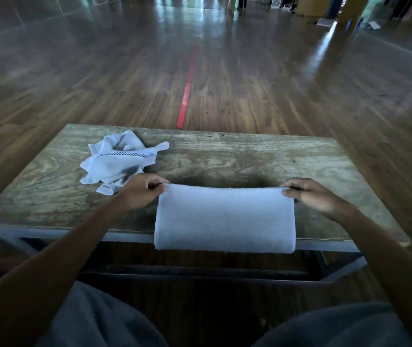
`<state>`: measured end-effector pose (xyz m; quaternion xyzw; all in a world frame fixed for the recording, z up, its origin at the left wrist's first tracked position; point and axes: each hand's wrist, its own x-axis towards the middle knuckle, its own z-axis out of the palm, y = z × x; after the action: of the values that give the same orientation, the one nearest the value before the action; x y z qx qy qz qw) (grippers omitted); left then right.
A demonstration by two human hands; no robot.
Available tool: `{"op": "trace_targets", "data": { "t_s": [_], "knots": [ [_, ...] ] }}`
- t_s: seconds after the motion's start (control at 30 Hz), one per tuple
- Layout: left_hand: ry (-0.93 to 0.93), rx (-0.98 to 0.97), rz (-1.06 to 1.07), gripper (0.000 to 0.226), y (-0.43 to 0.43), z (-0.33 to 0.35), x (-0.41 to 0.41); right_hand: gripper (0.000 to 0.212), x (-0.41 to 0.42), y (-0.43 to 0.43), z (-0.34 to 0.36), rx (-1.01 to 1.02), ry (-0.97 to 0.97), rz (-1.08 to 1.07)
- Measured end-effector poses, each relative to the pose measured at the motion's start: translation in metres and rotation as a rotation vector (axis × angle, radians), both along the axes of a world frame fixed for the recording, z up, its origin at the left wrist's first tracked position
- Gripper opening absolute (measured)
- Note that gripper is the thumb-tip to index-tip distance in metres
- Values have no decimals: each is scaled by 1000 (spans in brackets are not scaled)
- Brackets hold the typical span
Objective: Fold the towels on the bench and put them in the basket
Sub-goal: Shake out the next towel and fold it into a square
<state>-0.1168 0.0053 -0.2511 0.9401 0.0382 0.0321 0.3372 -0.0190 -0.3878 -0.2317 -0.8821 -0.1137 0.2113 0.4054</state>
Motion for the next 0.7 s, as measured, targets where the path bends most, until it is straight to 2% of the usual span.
{"op": "trace_targets", "data": {
  "t_s": [0.1,0.3,0.4,0.47,0.57,0.63,0.7],
  "knots": [
    [-1,-2,94,20,-4,-13,24,11,21,11,-14,21,-29,-70],
    [-31,52,225,23,-13,-32,53,23,50,31,-34,5,-91,-183],
    [-26,82,277,24,-15,-39,60,24,59,35,-43,-109,-151,-137],
    [-21,230,285,29,-20,-38,61,29,63,37,-48,-240,-238,-139],
    [-95,417,199,44,-42,-30,57,39,53,54,-50,-476,-467,-181],
    [-146,423,75,49,-65,-26,49,39,29,81,-47,-460,-625,-97],
    [-146,416,-58,55,-85,-30,41,48,-1,109,-45,-407,-699,32]
  ]
}}
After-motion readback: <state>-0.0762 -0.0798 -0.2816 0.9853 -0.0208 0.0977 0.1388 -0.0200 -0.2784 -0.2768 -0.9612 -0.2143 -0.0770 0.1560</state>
